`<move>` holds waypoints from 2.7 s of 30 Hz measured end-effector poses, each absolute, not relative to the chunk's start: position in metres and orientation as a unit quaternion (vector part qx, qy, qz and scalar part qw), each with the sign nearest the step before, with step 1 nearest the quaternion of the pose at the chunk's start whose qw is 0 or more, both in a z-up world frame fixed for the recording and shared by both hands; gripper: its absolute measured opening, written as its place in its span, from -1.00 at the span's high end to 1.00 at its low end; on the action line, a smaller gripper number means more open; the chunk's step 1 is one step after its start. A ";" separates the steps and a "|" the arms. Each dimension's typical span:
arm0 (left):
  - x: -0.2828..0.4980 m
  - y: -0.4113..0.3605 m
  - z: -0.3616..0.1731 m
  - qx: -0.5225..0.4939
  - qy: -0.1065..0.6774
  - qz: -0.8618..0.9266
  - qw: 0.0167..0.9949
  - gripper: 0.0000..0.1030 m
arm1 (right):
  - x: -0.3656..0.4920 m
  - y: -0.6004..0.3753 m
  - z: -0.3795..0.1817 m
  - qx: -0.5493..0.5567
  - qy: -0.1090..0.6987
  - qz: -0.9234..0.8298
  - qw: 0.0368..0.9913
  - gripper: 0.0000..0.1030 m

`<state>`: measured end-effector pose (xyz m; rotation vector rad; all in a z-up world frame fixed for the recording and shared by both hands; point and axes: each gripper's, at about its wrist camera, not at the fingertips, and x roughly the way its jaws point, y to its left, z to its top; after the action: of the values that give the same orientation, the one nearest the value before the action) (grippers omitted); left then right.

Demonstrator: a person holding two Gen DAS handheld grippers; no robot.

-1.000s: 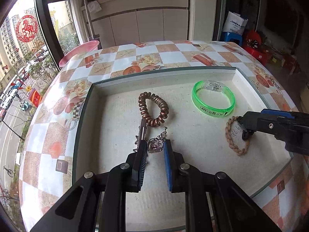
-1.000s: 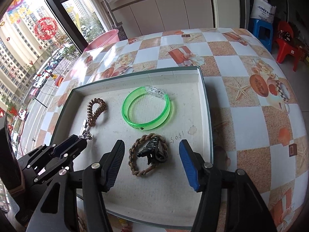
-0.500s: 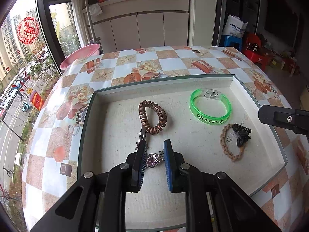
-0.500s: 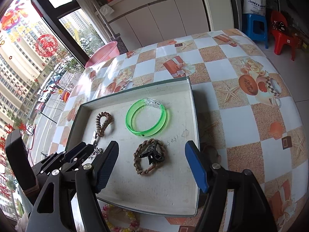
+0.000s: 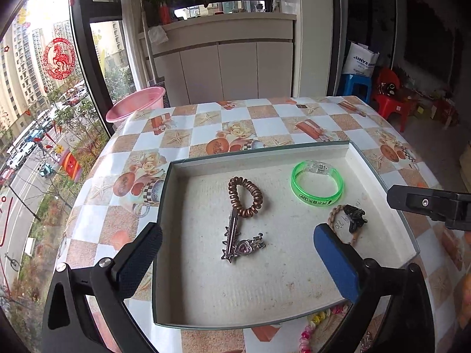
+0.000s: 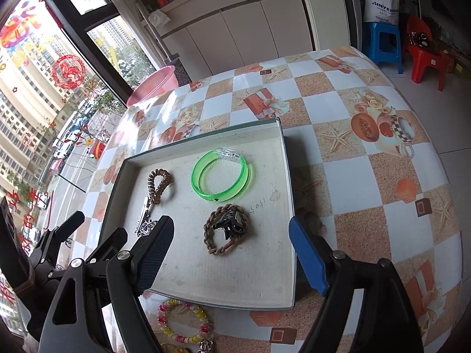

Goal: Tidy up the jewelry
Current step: 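Withdraw both open tools from the tray toward the remaining jewelry, then grasp the pink heart pendant with the right tool while the left tool grasps the beige hair clip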

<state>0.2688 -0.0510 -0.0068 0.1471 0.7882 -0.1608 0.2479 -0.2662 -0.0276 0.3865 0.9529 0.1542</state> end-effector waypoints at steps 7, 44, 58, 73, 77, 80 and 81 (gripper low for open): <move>0.238 -0.037 0.006 0.062 0.384 -0.087 0.917 -1.00 | 0.224 -0.263 -0.017 0.192 0.437 0.078 0.875 -0.72; 0.110 -0.004 -0.057 0.056 0.444 -0.107 0.888 -1.00 | 0.119 -0.222 -0.047 0.098 0.506 0.086 0.853 -0.72; 0.139 -0.011 -0.082 0.092 0.463 -0.107 0.875 -1.00 | 0.108 -0.208 -0.080 0.008 0.514 0.090 0.853 -0.51; 0.158 -0.029 -0.082 0.100 0.459 -0.125 0.874 -0.98 | 0.130 -0.177 -0.087 -0.040 0.488 0.110 0.865 0.09; 0.158 -0.035 -0.081 0.103 0.457 -0.135 0.873 -0.83 | 0.133 -0.176 -0.086 -0.038 0.485 0.116 0.866 0.29; 0.159 -0.039 -0.080 0.111 0.456 -0.139 0.872 -0.81 | 0.133 -0.177 -0.086 -0.035 0.484 0.118 0.866 0.53; 0.159 -0.040 -0.079 0.113 0.456 -0.140 0.872 -0.81 | 0.133 -0.178 -0.086 -0.034 0.484 0.119 0.866 0.59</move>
<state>0.1590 -0.0397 -0.0793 0.2359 0.9521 -0.2917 0.1326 -0.1776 -0.0861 -0.0708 1.0132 0.2487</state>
